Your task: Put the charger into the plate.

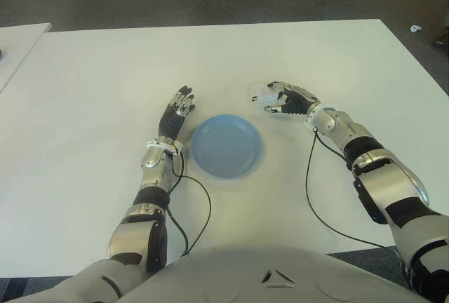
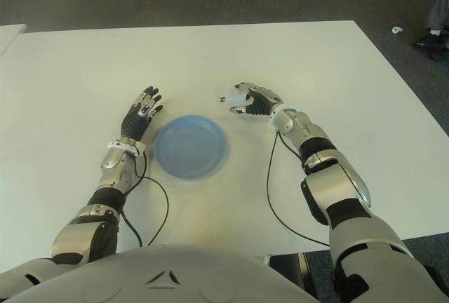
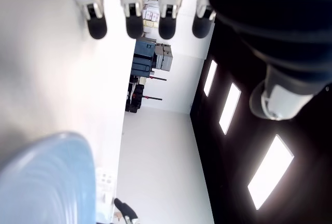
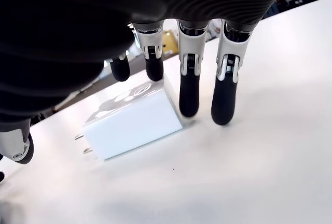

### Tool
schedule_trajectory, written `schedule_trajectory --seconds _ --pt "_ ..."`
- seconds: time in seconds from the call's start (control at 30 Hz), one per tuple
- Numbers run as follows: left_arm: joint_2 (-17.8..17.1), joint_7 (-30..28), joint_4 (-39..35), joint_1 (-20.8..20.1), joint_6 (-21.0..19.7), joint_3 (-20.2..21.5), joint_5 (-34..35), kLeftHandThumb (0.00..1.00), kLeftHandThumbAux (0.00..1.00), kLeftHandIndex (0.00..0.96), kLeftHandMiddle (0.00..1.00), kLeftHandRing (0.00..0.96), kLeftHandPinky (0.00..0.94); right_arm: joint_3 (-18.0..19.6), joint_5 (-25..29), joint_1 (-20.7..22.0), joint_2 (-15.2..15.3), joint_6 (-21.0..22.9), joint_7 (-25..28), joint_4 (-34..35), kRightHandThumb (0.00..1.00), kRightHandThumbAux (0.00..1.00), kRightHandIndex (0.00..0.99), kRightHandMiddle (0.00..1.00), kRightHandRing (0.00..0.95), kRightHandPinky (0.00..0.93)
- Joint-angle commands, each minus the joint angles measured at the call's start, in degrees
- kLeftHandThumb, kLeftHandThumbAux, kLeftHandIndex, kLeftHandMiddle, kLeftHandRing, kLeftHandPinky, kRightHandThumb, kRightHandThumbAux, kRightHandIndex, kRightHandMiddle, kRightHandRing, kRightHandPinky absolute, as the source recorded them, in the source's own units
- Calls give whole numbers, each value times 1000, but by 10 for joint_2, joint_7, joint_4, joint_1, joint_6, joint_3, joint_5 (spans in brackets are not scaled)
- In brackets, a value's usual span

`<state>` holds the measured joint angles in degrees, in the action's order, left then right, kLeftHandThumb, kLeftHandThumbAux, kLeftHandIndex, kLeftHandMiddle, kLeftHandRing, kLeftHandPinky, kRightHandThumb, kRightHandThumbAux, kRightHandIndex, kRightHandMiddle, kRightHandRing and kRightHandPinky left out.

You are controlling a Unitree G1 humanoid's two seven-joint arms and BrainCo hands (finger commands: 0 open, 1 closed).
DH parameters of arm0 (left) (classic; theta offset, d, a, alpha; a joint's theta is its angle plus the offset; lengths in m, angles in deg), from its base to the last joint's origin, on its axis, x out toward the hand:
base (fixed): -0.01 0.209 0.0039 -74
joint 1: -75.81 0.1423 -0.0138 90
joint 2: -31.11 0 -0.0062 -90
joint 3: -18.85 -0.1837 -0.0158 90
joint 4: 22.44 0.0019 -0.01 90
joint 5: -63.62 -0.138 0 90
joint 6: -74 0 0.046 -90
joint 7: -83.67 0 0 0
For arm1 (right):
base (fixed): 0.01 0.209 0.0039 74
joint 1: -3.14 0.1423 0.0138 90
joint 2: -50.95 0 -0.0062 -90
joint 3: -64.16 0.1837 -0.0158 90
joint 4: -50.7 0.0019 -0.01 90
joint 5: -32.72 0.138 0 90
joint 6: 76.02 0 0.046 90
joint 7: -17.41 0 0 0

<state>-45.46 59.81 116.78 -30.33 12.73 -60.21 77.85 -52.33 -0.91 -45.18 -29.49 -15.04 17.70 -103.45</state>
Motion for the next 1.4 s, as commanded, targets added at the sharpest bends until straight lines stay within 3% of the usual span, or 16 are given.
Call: schedule_trajectory --seconds 0.03,0.23,0.3,0.5,0.6,0.77,1.07,1.4 --pt "7 -7 9 29 -19 3 6 32 464 0 15 18 56 -20 -20 -39 25 15 49 38 0 396 0 348 460 555" --pt "6 -9 5 31 -22 2 8 29 460 0 12 15 56 -28 -28 -59 51 27 68 96 0 405 0 406 497 545" --pt "6 -9 3 31 -24 3 9 29 460 0 12 15 56 -27 -32 -79 77 28 77 143 0 409 0 407 492 525" --pt "5 -12 1 31 -26 4 11 28 457 0 14 18 62 -16 -38 -135 132 43 101 260 0 434 0 373 429 380" --pt "4 -14 0 31 -27 4 11 27 453 0 14 18 58 -6 -46 -170 164 49 109 327 0 459 0 365 392 257" --pt "2 -15 0 30 -29 5 11 27 449 0 14 16 57 5 -53 -198 184 62 120 384 0 492 0 344 344 149" --pt "-1 -19 2 29 -31 7 13 28 448 0 13 16 53 28 -51 -236 212 73 143 448 0 519 0 322 309 89" --pt "-4 -16 4 28 -23 5 7 24 448 0 14 18 57 61 -37 -282 242 43 151 503 0 494 0 288 307 54"
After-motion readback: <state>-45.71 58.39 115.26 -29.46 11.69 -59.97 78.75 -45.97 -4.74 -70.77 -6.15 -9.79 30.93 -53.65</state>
